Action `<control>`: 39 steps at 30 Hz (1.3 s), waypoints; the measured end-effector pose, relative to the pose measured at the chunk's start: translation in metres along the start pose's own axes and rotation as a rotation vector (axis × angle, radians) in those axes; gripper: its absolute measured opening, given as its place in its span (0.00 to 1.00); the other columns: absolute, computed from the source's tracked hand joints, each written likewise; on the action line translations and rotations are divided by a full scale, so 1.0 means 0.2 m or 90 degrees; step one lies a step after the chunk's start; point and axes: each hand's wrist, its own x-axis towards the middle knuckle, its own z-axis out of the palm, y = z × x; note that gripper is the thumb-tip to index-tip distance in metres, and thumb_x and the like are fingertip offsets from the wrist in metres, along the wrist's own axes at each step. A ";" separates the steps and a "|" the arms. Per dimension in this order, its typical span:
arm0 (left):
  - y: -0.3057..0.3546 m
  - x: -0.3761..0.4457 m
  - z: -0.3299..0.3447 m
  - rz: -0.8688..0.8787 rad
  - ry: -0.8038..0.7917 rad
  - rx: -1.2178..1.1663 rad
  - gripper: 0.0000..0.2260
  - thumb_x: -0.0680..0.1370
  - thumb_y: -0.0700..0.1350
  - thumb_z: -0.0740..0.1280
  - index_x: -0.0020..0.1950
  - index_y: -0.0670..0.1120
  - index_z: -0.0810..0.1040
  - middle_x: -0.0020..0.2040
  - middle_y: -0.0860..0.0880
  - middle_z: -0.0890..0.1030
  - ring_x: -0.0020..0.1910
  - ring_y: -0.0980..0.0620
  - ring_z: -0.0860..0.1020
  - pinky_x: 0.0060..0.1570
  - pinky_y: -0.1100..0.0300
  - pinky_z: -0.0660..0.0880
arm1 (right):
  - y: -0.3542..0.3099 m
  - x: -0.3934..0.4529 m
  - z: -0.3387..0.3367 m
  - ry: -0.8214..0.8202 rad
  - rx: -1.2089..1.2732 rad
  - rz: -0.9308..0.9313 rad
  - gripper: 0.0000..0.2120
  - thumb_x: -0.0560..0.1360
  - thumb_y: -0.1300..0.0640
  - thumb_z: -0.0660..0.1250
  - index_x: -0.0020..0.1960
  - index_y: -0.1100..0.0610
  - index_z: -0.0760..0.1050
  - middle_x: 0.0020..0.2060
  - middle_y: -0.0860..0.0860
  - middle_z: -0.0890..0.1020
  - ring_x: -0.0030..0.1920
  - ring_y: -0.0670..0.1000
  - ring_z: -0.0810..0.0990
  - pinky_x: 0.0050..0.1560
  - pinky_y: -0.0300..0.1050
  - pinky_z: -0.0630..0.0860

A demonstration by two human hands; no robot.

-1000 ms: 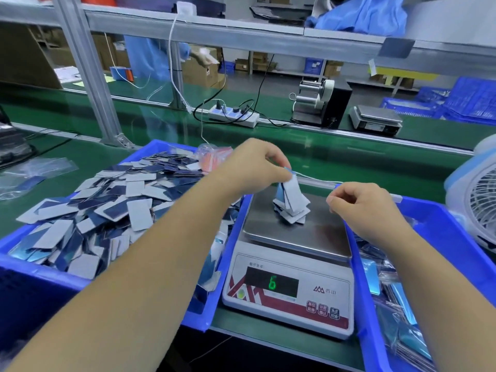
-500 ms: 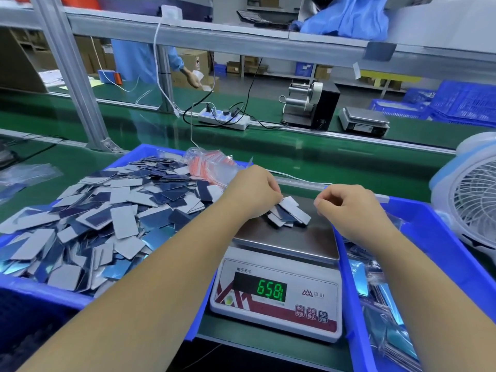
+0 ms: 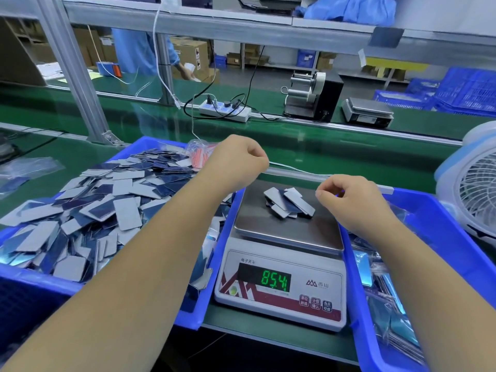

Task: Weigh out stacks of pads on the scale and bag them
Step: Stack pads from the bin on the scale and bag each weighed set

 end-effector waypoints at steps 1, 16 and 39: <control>0.00 0.00 0.00 -0.002 0.002 0.000 0.07 0.75 0.44 0.67 0.38 0.50 0.83 0.27 0.64 0.77 0.24 0.65 0.72 0.27 0.68 0.73 | 0.00 0.00 0.01 0.007 -0.006 -0.001 0.10 0.75 0.54 0.67 0.36 0.45 0.78 0.31 0.38 0.80 0.35 0.33 0.75 0.30 0.31 0.65; -0.01 -0.01 0.05 -0.044 -0.111 0.120 0.03 0.75 0.52 0.70 0.44 0.54 0.81 0.39 0.57 0.80 0.33 0.58 0.75 0.30 0.64 0.66 | 0.00 0.02 0.07 -0.092 -0.067 -0.015 0.10 0.69 0.41 0.72 0.40 0.46 0.80 0.35 0.40 0.81 0.40 0.39 0.77 0.34 0.36 0.67; 0.01 -0.05 -0.01 -0.027 -0.132 -0.089 0.09 0.73 0.38 0.69 0.40 0.51 0.83 0.33 0.55 0.80 0.31 0.58 0.74 0.30 0.67 0.70 | -0.08 -0.03 0.07 0.010 0.014 -0.195 0.10 0.71 0.45 0.73 0.51 0.46 0.82 0.37 0.39 0.78 0.40 0.37 0.73 0.39 0.28 0.64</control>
